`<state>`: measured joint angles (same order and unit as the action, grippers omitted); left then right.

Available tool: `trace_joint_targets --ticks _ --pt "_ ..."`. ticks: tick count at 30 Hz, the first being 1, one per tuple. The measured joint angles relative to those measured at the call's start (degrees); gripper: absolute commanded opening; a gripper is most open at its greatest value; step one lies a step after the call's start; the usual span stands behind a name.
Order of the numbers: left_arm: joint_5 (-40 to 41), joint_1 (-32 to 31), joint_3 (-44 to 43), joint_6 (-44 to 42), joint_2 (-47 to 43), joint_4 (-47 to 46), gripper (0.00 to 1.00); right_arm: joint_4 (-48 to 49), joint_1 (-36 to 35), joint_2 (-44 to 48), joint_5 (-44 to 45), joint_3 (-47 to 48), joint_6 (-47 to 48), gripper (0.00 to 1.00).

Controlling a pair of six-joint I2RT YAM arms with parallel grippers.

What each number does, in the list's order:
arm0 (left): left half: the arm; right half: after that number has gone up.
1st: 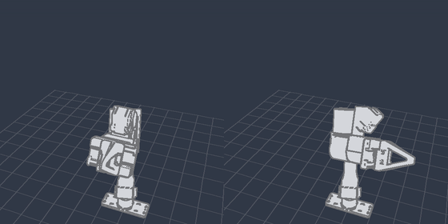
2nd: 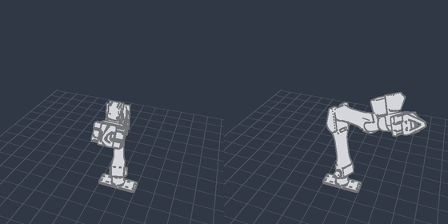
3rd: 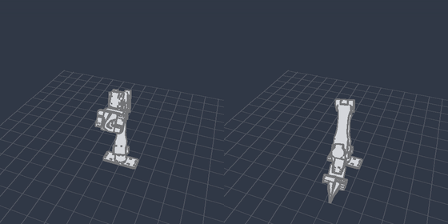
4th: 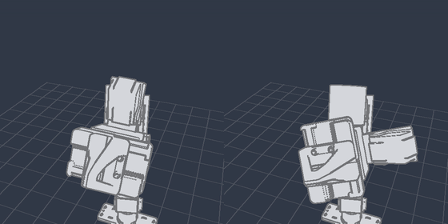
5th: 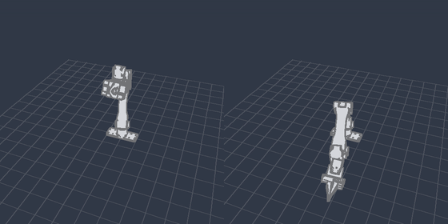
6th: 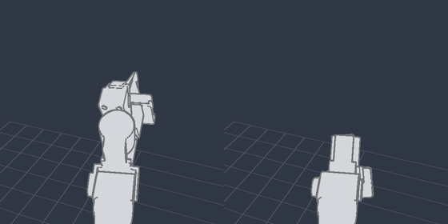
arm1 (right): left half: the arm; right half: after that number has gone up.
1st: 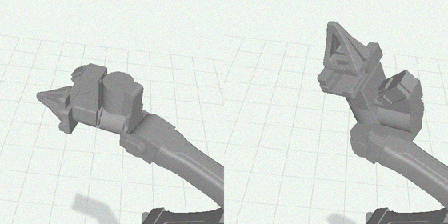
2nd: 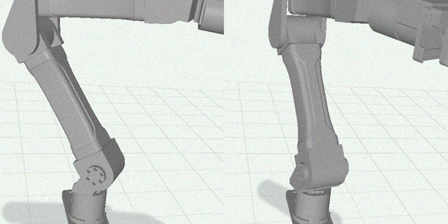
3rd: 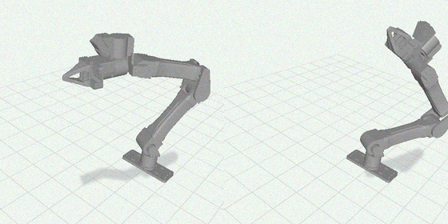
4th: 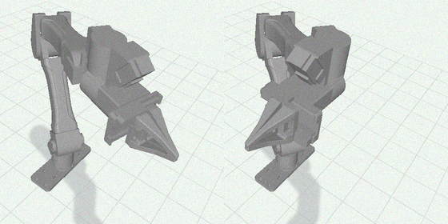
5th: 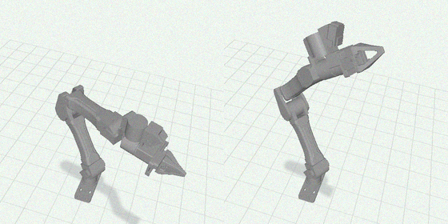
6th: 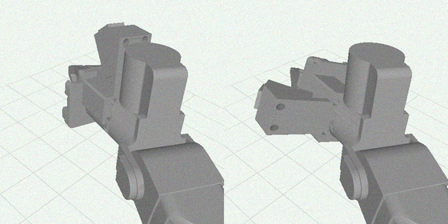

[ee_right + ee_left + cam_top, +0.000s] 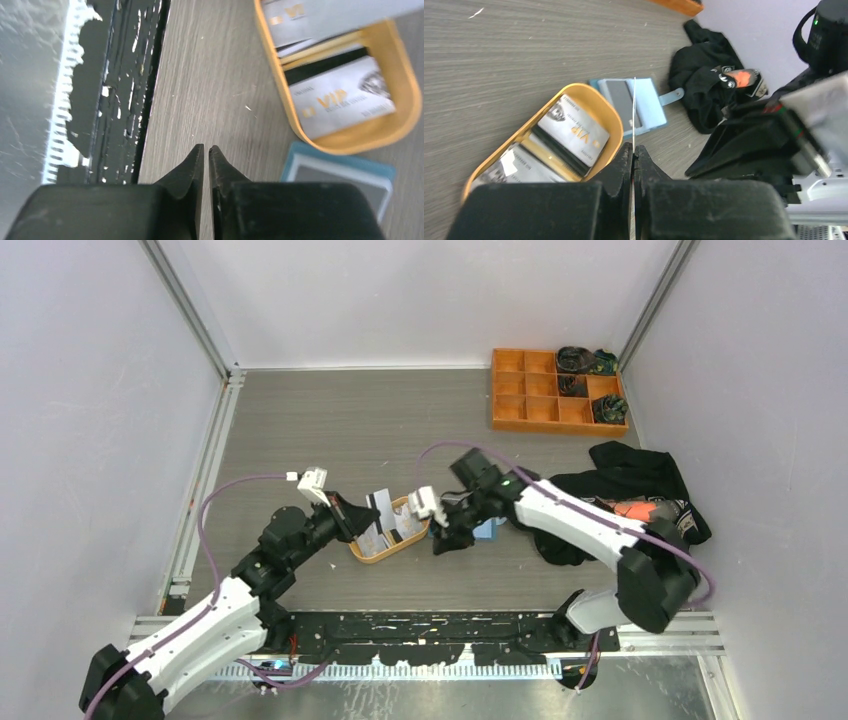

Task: Put the credit cards into the card holder
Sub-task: Move the storage box to the center of the board.

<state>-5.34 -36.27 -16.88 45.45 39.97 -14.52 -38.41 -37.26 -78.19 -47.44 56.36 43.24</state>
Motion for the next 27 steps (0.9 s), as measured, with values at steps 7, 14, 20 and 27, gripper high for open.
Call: trace_joint_targets --ticks 7,14,20,27 --pt "3.3 0.0 -4.4 -3.2 -3.6 16.8 0.00 10.1 -15.2 -11.1 17.9 -2.3 0.9 0.08" --pt "11.8 0.0 -7.7 -4.3 -11.2 33.3 0.00 23.5 -23.1 -17.0 34.2 -3.8 -3.1 0.07" --pt "20.0 0.0 -10.4 -4.2 -15.8 43.8 0.00 35.0 -26.7 -20.8 45.2 -4.3 -5.4 0.06" --pt "28.0 0.0 -14.2 -2.1 -16.2 52.7 0.00 47.6 -28.0 -28.0 58.8 -1.5 -10.6 0.07"
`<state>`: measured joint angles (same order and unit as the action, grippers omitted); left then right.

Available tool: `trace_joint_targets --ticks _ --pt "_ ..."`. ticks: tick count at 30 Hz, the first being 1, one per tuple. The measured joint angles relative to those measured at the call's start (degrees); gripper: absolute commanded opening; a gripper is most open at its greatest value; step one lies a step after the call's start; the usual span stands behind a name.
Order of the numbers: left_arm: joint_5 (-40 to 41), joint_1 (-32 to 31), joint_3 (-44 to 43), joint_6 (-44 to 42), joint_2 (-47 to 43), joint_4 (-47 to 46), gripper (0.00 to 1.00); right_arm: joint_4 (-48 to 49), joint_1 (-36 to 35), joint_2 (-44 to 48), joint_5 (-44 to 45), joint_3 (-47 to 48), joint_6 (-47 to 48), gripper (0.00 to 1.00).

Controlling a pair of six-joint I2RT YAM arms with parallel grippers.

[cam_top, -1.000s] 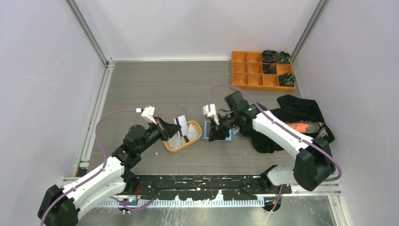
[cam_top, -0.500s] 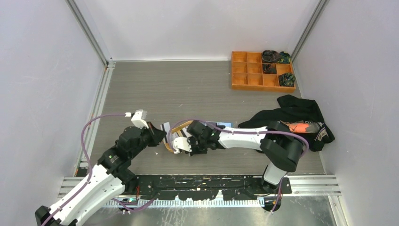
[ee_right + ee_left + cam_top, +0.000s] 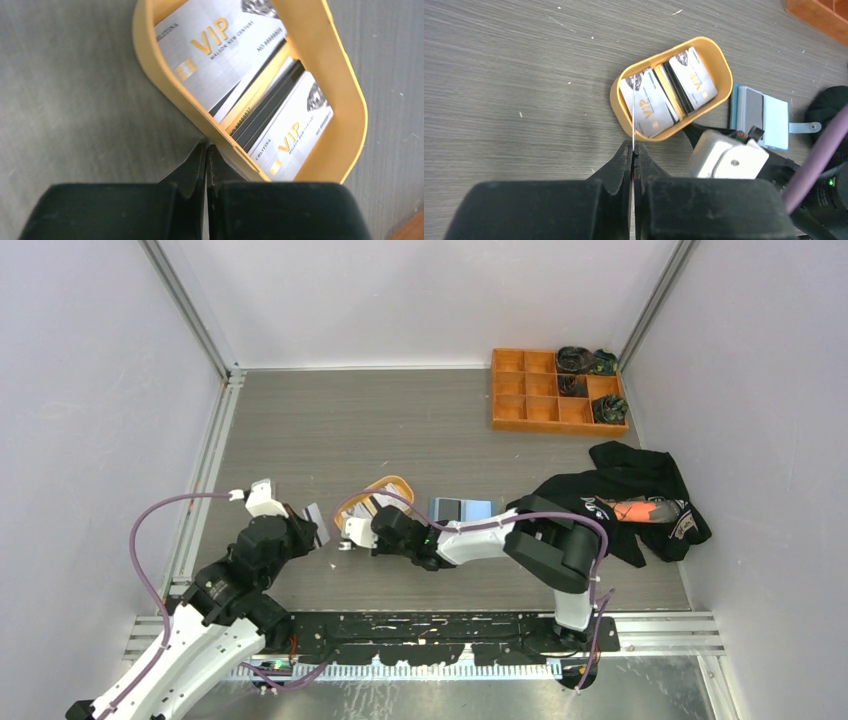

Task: Put the credit cards into the card holder
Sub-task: Move the storage box to the center of the board, then move the card holder to the center of the board.

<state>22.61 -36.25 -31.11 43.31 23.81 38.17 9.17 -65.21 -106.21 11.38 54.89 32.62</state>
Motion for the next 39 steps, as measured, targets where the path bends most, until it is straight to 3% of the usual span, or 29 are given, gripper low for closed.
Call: trace_joint_targets --ticks 6,10,12,16,18,21,26,30,34,39 --pt "1.7 0.0 -0.6 0.5 -1.6 3.1 0.00 3.5 0.4 -5.6 6.0 5.0 -2.7 0.07" --pt "0.3 0.0 -0.6 0.6 -2.3 3.2 0.00 1.2 1.7 -5.8 3.6 6.8 -4.9 0.07" --pt "-1.8 0.0 -0.5 0.4 -2.5 2.5 0.00 -3.8 3.7 -3.9 -1.8 7.4 -5.8 0.10" --pt "-9.1 0.0 2.5 -1.0 -2.9 -3.3 0.00 -28.0 13.2 1.1 -22.9 15.5 -5.0 0.20" --pt "-13.9 0.0 5.3 -1.8 -2.8 -8.0 0.00 -38.8 19.3 1.9 -32.6 22.0 -2.4 0.23" --pt "-22.0 0.0 9.5 -1.7 -1.0 -17.5 0.00 -50.7 27.3 4.1 -43.5 26.9 1.9 0.35" --pt "-32.0 -1.0 12.0 -0.3 9.9 -34.9 0.00 -63.1 35.0 9.8 -48.9 23.5 7.3 0.66" --pt "-34.6 -5.4 12.2 0.1 21.3 -50.2 0.00 -66.7 42.3 13.4 -50.8 20.0 12.8 0.80" --pt "-35.8 -9.6 11.4 0.0 33.2 -60.4 0.00 -65.5 50.0 15.5 -51.1 15.2 17.3 0.82" --pt "-36.3 -11.4 9.2 -0.1 41.2 -65.8 0.00 -64.1 49.7 10.2 -51.7 15.4 16.3 0.78"
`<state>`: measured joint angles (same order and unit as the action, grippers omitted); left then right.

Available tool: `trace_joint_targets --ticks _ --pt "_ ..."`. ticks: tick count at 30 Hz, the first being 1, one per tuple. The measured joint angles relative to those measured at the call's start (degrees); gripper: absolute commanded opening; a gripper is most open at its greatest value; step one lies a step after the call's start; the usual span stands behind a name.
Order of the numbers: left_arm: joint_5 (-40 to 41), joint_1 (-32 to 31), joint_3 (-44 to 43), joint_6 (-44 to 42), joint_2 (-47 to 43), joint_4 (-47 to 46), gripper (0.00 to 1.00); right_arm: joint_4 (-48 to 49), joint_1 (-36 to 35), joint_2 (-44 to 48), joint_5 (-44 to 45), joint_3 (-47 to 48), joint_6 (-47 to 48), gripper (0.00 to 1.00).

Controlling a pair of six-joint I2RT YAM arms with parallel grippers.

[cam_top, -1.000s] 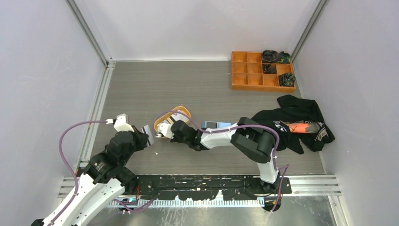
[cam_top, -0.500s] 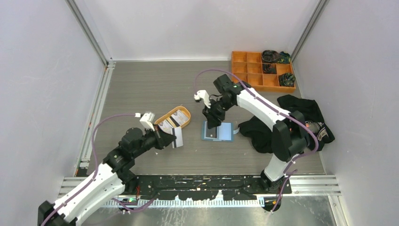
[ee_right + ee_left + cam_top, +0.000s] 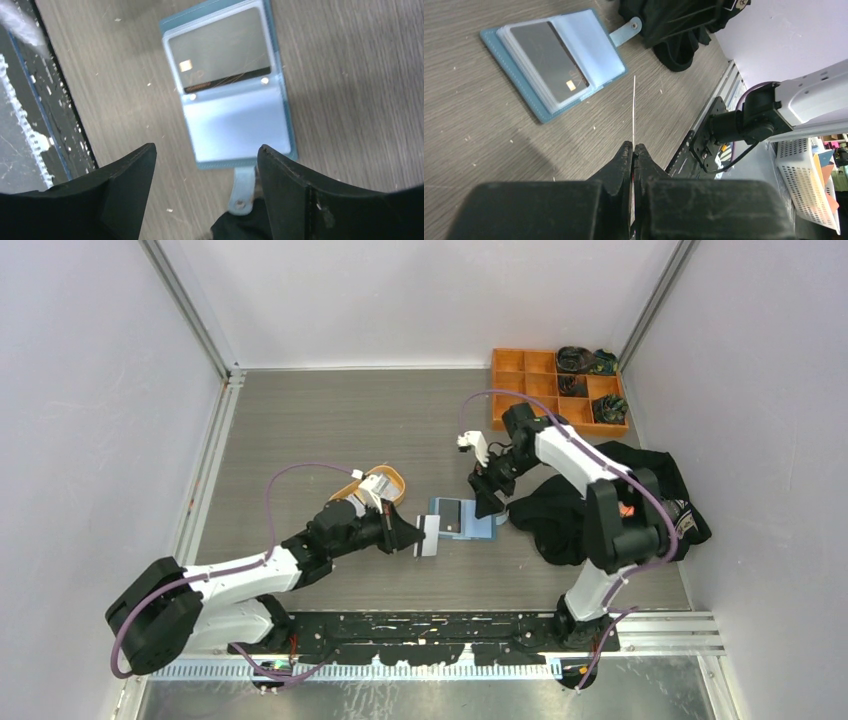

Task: Put the credit cards into the card holder
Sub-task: Move the card holder to the center of the board.

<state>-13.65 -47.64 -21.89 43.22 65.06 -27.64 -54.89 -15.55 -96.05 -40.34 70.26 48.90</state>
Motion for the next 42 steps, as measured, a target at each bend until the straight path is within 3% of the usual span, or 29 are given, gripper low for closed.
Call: trace_joint_targets --ticks 8,17,25,28,34,38,42 --pt "1.0 -0.3 -0.4 0.0 -0.3 -2.9 0.00 4.5 -6.7 -12.3 5.2 5.4 -4.6 0.78" --pt "2.1 -0.4 1.7 0.0 -6.6 -2.5 0.00 7.3 -12.4 -16.5 12.3 9.6 -5.6 0.73" --pt "2.5 -0.4 4.7 1.2 -9.2 -2.4 0.00 4.2 -14.8 -19.3 11.6 12.6 -1.7 0.55" --pt "2.3 -0.8 5.6 2.1 -9.2 -2.7 0.00 1.6 -16.5 -19.5 9.7 13.3 0.2 0.53" --pt "2.8 -3.9 7.7 4.4 -10.8 -3.0 0.00 -0.2 -18.8 -19.4 7.6 14.0 -2.2 0.57" --pt "6.4 -7.7 7.8 6.5 -11.1 -3.5 0.00 2.5 -16.6 -16.1 8.3 12.3 -5.6 0.61" --pt "13.3 -12.2 7.8 9.7 -9.4 -4.8 0.00 4.9 -11.2 -3.5 6.6 4.1 -3.1 0.78"
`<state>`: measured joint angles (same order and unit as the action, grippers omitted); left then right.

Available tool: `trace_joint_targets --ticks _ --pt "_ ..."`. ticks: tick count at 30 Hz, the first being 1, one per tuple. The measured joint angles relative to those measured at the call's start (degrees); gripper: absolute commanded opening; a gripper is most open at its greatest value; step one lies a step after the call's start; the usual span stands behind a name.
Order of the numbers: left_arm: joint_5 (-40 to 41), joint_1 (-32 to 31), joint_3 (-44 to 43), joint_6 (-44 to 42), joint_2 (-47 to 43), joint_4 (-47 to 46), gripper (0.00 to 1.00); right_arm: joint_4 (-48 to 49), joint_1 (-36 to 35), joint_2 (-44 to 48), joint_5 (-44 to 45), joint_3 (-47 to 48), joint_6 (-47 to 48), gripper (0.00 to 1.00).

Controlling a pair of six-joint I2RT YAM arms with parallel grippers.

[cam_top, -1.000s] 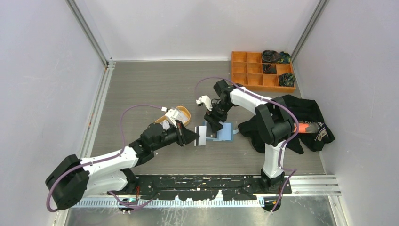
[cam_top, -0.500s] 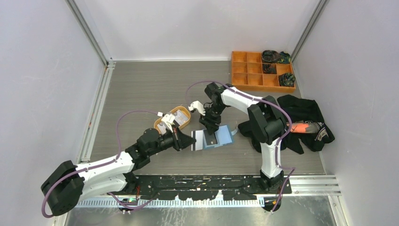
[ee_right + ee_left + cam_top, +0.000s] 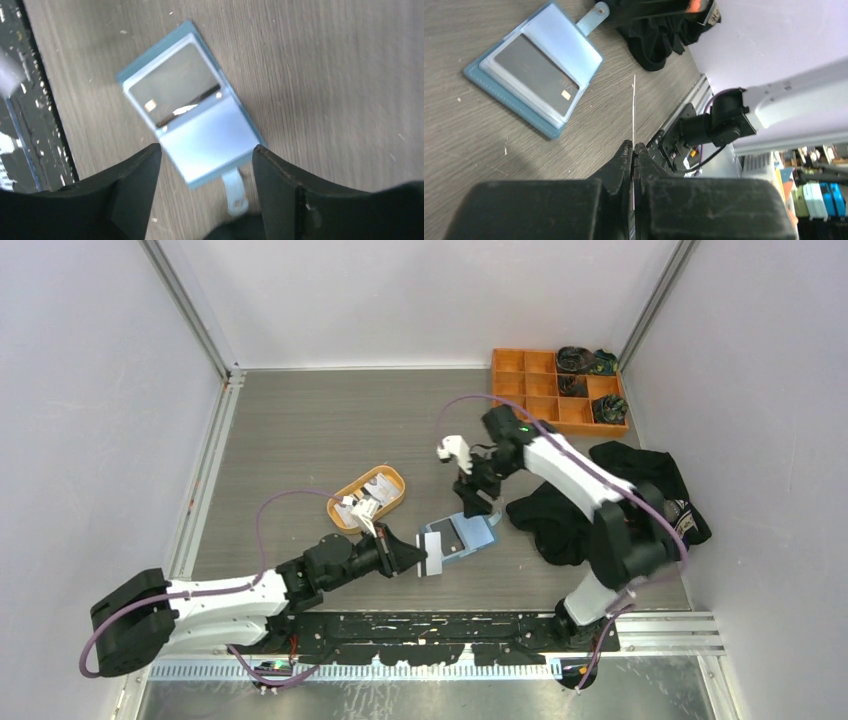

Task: Put the credit cards into the card holder
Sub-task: Move the card holder to the center of the board, then insert the credit card into the card holder.

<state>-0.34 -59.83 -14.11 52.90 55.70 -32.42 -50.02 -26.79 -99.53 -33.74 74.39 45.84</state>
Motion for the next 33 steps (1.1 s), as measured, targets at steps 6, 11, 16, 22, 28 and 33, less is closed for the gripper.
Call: trace_joint_targets --ticks 6,11,16,22,28,33 --pt "12.5 -4.7 -0.2 6.4 6.4 -1.6 0.00 -0.8 6.0 22.3 -6.0 -12.7 18.0 0.99" --pt "19.2 -5.1 -4.5 11.3 13.6 -0.8 0.00 -4.1 6.1 19.9 -3.4 -15.9 29.8 0.99" --pt "23.1 -5.1 -7.9 13.2 18.6 -1.7 0.00 -3.3 6.3 13.7 2.4 -17.1 33.9 0.99" --pt "25.5 -5.1 -9.4 14.0 24.4 -4.0 0.00 -1.5 6.3 10.5 6.4 -18.2 34.4 0.97" --pt "26.3 -5.1 -10.4 14.0 29.5 -8.8 0.00 -0.1 5.4 6.1 9.3 -18.1 33.5 0.92" --pt "26.6 -5.2 -10.9 14.0 32.7 -12.2 0.00 1.0 2.7 4.2 11.7 -17.7 32.7 0.86"
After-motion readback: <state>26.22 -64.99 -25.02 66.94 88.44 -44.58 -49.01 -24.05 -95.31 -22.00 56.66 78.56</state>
